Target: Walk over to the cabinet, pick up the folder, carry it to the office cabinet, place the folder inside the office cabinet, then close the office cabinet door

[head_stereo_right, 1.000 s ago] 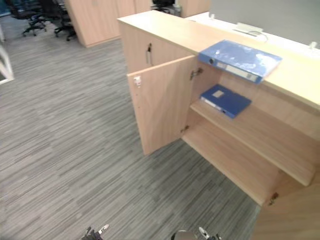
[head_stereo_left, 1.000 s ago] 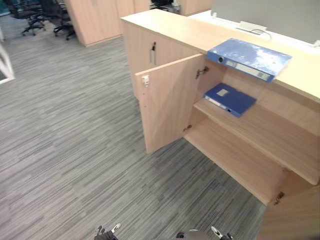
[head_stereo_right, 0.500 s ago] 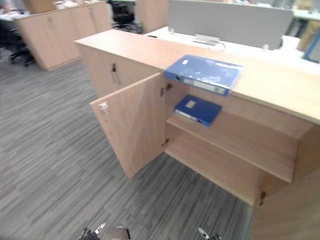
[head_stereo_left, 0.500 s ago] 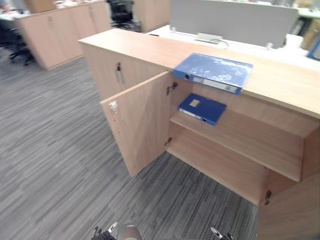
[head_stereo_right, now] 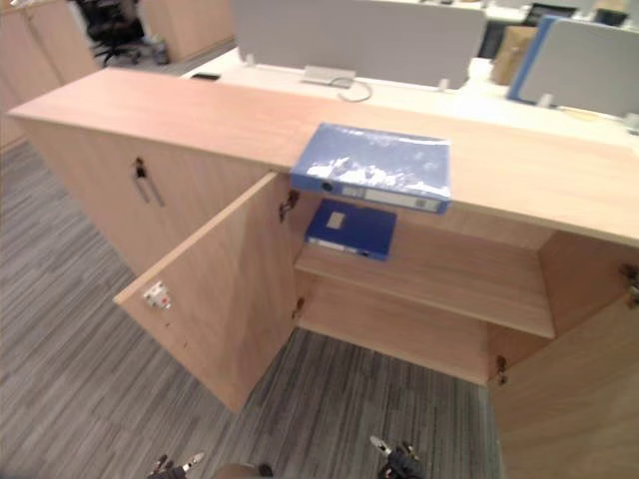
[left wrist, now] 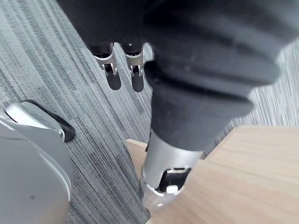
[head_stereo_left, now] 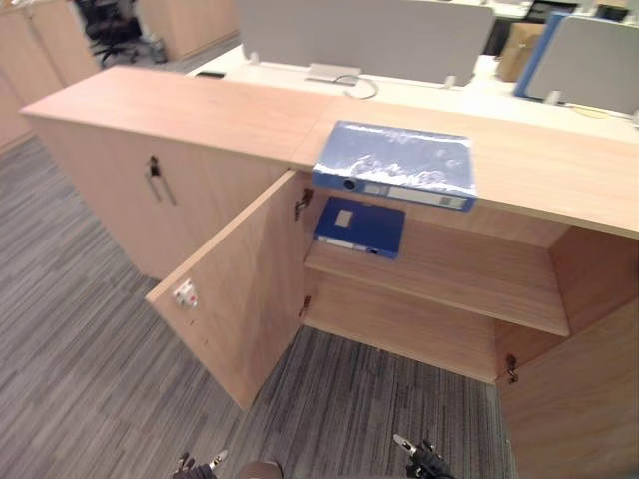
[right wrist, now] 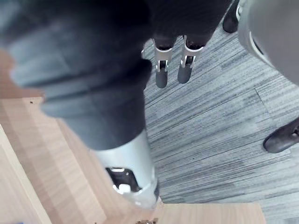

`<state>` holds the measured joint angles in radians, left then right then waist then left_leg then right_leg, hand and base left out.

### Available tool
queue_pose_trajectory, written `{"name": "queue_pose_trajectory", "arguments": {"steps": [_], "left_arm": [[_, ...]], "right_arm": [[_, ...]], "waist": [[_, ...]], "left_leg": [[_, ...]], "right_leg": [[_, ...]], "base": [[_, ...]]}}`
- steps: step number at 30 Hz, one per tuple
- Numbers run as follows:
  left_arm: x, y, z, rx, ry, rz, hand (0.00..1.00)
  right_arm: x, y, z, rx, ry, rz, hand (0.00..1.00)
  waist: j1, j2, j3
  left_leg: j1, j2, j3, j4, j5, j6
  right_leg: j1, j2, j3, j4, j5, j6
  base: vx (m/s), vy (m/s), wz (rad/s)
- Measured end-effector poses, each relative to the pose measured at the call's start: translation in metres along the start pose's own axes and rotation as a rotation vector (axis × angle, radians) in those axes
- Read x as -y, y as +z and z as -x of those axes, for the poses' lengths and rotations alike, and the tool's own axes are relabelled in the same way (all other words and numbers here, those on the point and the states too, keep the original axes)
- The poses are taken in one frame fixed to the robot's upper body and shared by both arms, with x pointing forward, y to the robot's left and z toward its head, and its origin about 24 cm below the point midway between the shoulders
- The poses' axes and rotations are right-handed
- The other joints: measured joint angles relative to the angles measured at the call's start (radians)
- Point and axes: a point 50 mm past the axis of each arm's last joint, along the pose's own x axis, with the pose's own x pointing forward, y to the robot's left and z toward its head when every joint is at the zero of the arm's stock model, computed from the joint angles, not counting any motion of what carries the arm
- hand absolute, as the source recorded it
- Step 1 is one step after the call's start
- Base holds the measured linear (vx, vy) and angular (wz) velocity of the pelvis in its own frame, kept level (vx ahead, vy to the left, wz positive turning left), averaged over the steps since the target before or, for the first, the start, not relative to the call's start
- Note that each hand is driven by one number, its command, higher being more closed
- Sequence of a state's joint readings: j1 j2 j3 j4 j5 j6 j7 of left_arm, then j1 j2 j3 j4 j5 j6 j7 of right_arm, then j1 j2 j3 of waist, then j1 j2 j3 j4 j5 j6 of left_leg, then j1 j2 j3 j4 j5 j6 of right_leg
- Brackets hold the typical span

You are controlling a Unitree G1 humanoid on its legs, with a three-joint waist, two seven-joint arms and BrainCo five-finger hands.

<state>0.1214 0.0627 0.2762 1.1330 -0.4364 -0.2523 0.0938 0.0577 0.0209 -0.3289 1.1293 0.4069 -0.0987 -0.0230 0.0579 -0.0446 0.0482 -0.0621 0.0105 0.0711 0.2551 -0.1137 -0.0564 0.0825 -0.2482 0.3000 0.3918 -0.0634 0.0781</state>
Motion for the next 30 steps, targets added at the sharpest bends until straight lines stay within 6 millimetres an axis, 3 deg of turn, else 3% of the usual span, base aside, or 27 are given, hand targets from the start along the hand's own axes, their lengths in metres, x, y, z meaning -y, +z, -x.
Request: {"name": "queue_pose_trajectory", "arguments": {"steps": [2,4,5,7,9,11,13,18,24,28,30], "left_arm": [[0.003,0.001,0.000,0.004,-0.009,0.002,0.00],[0.009,-0.004,0.002,-0.008,-0.022,0.011,0.00],[0.012,-0.002,0.001,-0.001,-0.028,0.016,0.00],[0.020,0.002,0.000,0.016,-0.043,0.036,0.00],[0.027,0.007,-0.001,0.033,-0.060,0.042,0.00],[0.028,0.012,-0.001,0.056,-0.063,0.041,0.00],[0.042,-0.001,0.004,0.019,-0.091,0.054,0.00],[0.055,0.002,0.005,0.027,-0.123,0.040,0.00],[0.048,-0.001,0.004,0.007,-0.098,0.064,0.00],[0.038,0.007,0.000,0.026,-0.078,0.046,0.00],[0.037,0.011,-0.001,0.042,-0.078,0.049,0.00]], "right_arm": [[0.008,0.002,0.001,0.008,-0.016,0.003,0.00],[0.016,-0.003,0.003,0.005,-0.034,0.002,0.00],[0.021,-0.006,0.005,-0.003,-0.045,0.002,0.00],[0.025,-0.008,0.006,-0.002,-0.055,0.001,0.00],[0.024,-0.006,0.006,0.003,-0.050,0.002,0.00],[0.020,-0.009,0.006,-0.002,-0.039,0.010,0.00],[0.031,0.003,0.006,0.033,-0.060,0.020,0.00],[0.028,0.004,0.005,0.031,-0.050,0.068,0.00],[0.028,0.002,0.005,0.019,-0.051,0.059,0.00],[0.025,-0.003,0.005,0.005,-0.048,0.044,0.00],[0.025,-0.003,0.005,0.004,-0.048,0.044,0.00]], "waist": [[-0.008,0.000,0.006],[-0.023,0.009,0.013],[-0.028,0.011,0.014],[-0.047,0.018,0.015],[-0.051,0.019,0.016],[-0.045,-0.002,0.028],[-0.053,0.062,0.032],[-0.055,0.062,0.039],[-0.057,0.062,0.033],[-0.056,0.046,0.040],[-0.048,0.042,0.042]], "left_leg": [[0.074,-0.010,0.036,-0.070,0.000,0.007],[0.125,-0.007,0.050,-0.089,-0.006,0.017],[0.141,-0.003,0.052,-0.096,-0.010,0.022],[0.171,0.028,0.056,-0.119,-0.015,0.019],[0.181,0.055,0.060,-0.133,-0.025,0.009],[0.210,0.046,0.081,-0.136,-0.043,-0.021],[0.226,0.080,0.055,-0.147,-0.047,-0.035],[0.269,0.141,0.030,-0.202,-0.040,-0.053],[0.266,0.162,0.028,-0.188,-0.065,-0.070],[0.172,0.178,0.025,0.051,-0.127,-0.084],[0.075,0.206,0.015,0.296,-0.142,-0.089]], "right_leg": [[-0.116,0.014,0.029,0.214,0.037,0.023],[-0.155,0.016,0.000,0.325,0.097,0.012],[-0.162,0.015,-0.018,0.351,0.088,0.012],[-0.210,0.037,-0.144,0.388,-0.121,-0.002],[-0.242,0.076,-0.252,0.283,-0.182,-0.003],[-0.230,0.090,-0.305,0.057,-0.153,-0.003],[-0.198,0.136,-0.331,0.020,-0.157,-0.004],[-0.146,0.195,-0.379,-0.010,-0.153,-0.011],[-0.075,0.220,-0.385,-0.149,-0.128,-0.023],[-0.016,0.227,-0.392,-0.208,-0.121,-0.028],[0.026,0.236,-0.391,-0.237,-0.120,-0.029]], "base": [[0.01,0.048,-0.75],[0.00,0.034,-0.35],[0.03,0.028,-0.19],[0.06,-0.043,-0.15],[0.09,-0.164,-0.15],[0.10,-0.217,-0.24],[0.13,-0.201,-0.13],[0.16,-0.139,0.05],[0.10,0.042,0.04],[0.12,0.020,0.03],[0.15,-0.026,-0.03]]}}
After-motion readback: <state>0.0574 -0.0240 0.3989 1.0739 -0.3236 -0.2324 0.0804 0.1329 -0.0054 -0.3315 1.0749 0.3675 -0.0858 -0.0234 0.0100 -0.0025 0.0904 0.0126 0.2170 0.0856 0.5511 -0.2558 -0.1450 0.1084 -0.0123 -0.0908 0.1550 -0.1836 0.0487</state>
